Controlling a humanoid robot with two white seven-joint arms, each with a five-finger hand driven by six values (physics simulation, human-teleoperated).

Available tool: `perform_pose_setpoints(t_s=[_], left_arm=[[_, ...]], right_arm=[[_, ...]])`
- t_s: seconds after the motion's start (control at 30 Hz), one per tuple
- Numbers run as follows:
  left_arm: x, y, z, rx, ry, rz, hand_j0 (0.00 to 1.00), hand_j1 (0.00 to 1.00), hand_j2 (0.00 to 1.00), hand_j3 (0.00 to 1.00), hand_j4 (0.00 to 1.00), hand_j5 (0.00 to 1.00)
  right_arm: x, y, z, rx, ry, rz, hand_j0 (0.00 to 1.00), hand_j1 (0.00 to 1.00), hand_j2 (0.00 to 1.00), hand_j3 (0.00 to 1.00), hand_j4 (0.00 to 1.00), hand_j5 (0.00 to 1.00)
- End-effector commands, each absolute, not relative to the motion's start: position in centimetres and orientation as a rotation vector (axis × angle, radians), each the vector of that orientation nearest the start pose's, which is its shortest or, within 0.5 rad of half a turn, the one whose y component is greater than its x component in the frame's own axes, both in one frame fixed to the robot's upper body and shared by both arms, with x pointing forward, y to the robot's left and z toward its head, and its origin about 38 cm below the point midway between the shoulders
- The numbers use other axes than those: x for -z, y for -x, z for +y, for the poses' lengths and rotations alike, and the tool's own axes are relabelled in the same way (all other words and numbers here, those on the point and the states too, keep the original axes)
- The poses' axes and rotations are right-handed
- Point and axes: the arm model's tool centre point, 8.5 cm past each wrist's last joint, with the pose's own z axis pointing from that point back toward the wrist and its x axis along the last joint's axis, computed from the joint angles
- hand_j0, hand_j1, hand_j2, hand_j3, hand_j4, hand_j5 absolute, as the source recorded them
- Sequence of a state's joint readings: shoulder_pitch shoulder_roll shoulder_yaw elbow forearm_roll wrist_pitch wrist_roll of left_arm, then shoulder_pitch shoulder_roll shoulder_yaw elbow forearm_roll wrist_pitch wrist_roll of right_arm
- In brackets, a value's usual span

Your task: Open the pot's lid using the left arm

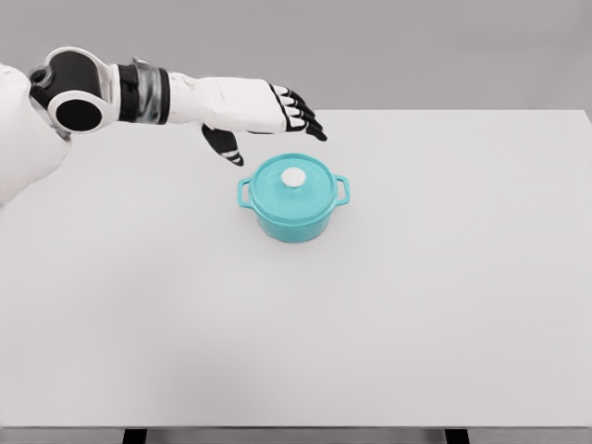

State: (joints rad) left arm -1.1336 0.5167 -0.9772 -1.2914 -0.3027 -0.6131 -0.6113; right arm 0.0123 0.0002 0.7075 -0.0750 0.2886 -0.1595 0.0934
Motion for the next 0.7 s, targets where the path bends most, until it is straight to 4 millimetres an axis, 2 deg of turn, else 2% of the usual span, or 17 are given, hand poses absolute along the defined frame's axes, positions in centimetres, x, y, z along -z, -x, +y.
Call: perform_pose_setpoints(t_s=[0.0,0.1,0.2,0.37,0.6,0.67], left_arm=[[-27.9,-48.5,11.9,-2.871,0.274,1.789,1.00,1.00,1.00,1.00,1.00,1.00],[-28.0,-48.5,11.8,-2.865,0.280,1.784,0.99,0.99,0.99,0.99,0.99,0.99],[-27.7,-48.6,11.8,-2.878,0.301,1.754,0.92,0.92,0.92,0.92,0.92,0.92],[-26.5,-48.3,11.8,-2.907,0.283,1.712,0.92,0.92,0.92,0.92,0.92,0.92],[-26.4,-48.4,11.7,-2.911,0.295,1.697,0.92,0.92,0.92,0.92,0.92,0.92],[-26.3,-48.4,11.1,-2.905,0.298,1.684,0.92,0.92,0.92,0.92,0.92,0.92]], right_arm=[[26.3,-1.6,-23.5,-1.007,-0.108,-0.121,1.00,1.00,1.00,1.00,1.00,1.00],[26.3,-1.6,-23.5,-1.007,-0.108,-0.121,1.00,1.00,1.00,1.00,1.00,1.00],[26.3,-1.6,-23.5,-1.007,-0.108,-0.121,1.00,1.00,1.00,1.00,1.00,1.00],[26.3,-1.6,-23.5,-1.007,-0.108,-0.121,1.00,1.00,1.00,1.00,1.00,1.00],[26.3,-1.6,-23.5,-1.007,-0.108,-0.121,1.00,1.00,1.00,1.00,1.00,1.00],[26.3,-1.6,-23.5,-1.007,-0.108,-0.121,1.00,1.00,1.00,1.00,1.00,1.00]])
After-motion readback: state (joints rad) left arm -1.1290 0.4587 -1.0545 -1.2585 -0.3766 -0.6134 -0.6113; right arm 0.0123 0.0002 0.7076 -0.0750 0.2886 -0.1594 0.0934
